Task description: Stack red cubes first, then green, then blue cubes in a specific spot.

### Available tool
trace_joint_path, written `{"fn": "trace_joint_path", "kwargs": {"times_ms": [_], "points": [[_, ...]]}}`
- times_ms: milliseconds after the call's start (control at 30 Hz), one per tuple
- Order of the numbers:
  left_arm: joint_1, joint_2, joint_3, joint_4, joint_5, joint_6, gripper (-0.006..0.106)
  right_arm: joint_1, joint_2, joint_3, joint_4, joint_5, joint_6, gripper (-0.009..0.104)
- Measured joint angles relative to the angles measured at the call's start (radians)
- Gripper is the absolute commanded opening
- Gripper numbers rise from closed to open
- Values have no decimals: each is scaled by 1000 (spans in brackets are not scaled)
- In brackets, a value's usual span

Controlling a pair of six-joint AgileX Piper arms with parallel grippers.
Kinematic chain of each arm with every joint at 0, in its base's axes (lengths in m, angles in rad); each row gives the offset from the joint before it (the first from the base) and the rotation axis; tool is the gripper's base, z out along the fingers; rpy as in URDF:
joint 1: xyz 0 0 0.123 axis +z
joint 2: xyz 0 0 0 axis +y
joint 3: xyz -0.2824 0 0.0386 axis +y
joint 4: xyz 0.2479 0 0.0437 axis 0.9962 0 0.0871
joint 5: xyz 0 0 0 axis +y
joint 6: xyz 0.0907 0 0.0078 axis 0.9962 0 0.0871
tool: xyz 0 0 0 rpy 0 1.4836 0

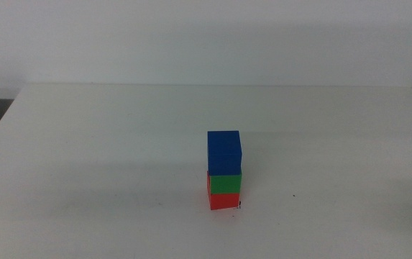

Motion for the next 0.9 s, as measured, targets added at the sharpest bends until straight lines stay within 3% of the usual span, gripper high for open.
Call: {"fn": "trace_joint_path", "kwargs": {"times_ms": [267, 733, 900], "points": [[75, -142, 212, -37, -50, 0, 94, -52, -142, 146, 0, -25, 10, 93], [75, -144, 259, -33, -117, 0, 94, -57, -143, 146, 0, -41, 13, 93], [75, -145, 263, -32, -130, 159, 94, -57, -143, 146, 0, -43, 13, 93]]}}
